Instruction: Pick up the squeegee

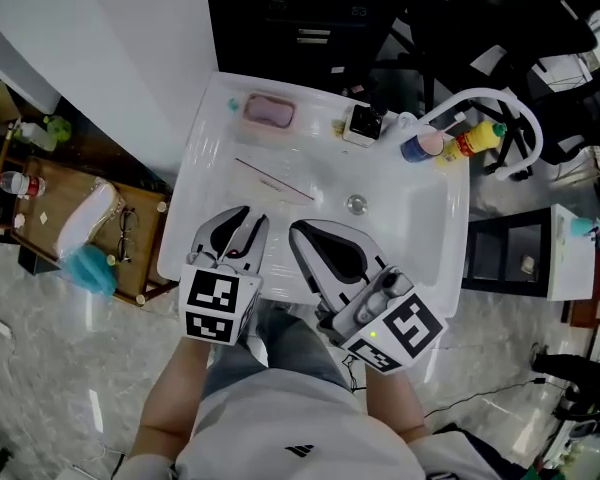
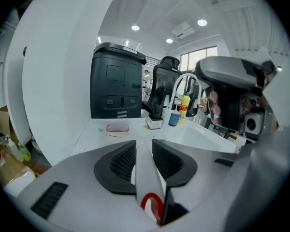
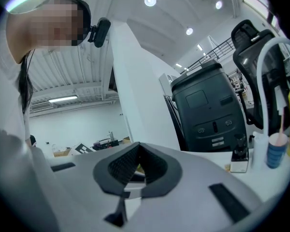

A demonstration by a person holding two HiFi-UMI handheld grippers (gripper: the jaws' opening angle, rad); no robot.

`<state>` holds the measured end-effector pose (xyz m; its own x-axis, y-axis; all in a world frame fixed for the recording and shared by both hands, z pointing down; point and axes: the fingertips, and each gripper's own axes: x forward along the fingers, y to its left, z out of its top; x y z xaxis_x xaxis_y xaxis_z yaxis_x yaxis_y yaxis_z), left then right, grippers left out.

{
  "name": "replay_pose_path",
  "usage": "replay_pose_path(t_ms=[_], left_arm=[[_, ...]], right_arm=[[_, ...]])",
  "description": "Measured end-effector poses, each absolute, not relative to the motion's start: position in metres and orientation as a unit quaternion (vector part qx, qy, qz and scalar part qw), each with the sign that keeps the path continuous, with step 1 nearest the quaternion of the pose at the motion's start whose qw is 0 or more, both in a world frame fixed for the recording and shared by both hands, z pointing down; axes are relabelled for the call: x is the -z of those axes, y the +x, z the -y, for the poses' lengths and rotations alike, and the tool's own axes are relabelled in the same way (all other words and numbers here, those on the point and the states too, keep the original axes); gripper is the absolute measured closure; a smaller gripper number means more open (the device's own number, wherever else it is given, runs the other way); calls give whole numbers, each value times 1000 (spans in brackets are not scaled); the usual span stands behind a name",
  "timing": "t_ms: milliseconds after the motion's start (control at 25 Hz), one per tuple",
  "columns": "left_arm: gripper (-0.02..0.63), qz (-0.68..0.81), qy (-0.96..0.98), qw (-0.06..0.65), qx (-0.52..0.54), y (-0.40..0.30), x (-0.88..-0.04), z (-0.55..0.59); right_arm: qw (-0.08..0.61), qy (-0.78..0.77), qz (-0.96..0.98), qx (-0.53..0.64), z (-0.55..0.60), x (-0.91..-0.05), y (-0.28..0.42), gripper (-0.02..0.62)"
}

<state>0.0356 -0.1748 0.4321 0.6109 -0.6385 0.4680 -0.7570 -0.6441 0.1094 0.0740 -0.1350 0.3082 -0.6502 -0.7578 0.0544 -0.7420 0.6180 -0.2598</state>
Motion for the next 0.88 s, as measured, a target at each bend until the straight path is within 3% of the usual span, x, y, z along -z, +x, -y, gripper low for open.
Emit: replay_pose_path(t_ms=[880], left_arm=[[494, 305, 935, 106, -147, 42, -377, 127]], right_arm=[[32, -504, -857, 103, 84, -289, 71, 586]])
